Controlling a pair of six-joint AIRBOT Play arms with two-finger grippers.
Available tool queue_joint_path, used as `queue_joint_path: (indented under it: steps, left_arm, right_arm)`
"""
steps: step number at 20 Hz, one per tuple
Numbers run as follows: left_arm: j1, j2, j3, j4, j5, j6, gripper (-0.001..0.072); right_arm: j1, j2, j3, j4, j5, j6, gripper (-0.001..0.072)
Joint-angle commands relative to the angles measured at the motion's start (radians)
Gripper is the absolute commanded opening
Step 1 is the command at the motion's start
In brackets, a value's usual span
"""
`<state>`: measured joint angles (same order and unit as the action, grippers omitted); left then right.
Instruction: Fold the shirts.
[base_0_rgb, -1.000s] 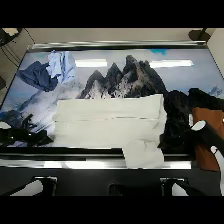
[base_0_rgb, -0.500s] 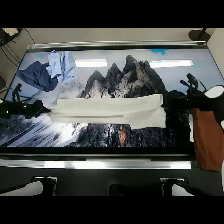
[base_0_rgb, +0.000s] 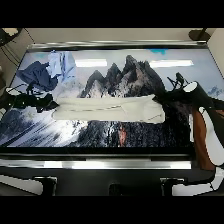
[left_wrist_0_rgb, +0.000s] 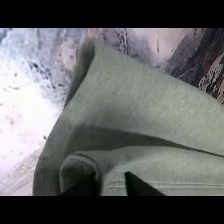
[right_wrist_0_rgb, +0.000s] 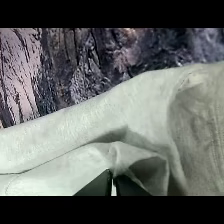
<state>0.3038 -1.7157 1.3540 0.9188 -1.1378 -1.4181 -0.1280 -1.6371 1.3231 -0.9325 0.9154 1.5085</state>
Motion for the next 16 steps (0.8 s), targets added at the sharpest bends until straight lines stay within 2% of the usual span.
queue_joint_path:
  steps: [1,2,4,6,8,11,16]
  left_arm:
    - [-0.01,-0.041,0.028,0.002,-0.035,0.002,0.0596]
    - [0.004,-0.04,0.054,0.005,-0.071,0.004,0.0655]
    - [0.04,-0.036,0.116,0.004,-0.167,0.003,0.0654]
    - [0.069,-0.013,0.155,0.004,-0.239,0.003,0.0654]
    - [0.081,0.028,0.16,0.005,-0.269,0.004,0.0654]
    - [0.074,0.102,0.16,0.004,-0.294,0.003,0.0654]
    - [0.035,0.226,0.16,0.004,-0.298,0.003,0.0654]
  right_arm:
    - [-0.008,-0.02,0.011,0.004,0.006,-0.003,0.0503]
    - [-0.036,0.004,0.021,0.004,0.049,-0.056,0.0704]
    - [-0.122,0.048,0.045,-0.027,0.148,-0.113,0.0714]
    - [-0.232,0.051,0.042,-0.092,0.224,-0.105,0.0714]
    - [-0.309,0.006,0.024,-0.088,0.3,-0.069,0.0714]
    - [-0.355,-0.101,0.021,-0.008,0.441,-0.116,0.0718]
    - [-0.356,-0.227,0.021,0.204,0.445,-0.204,0.0718]
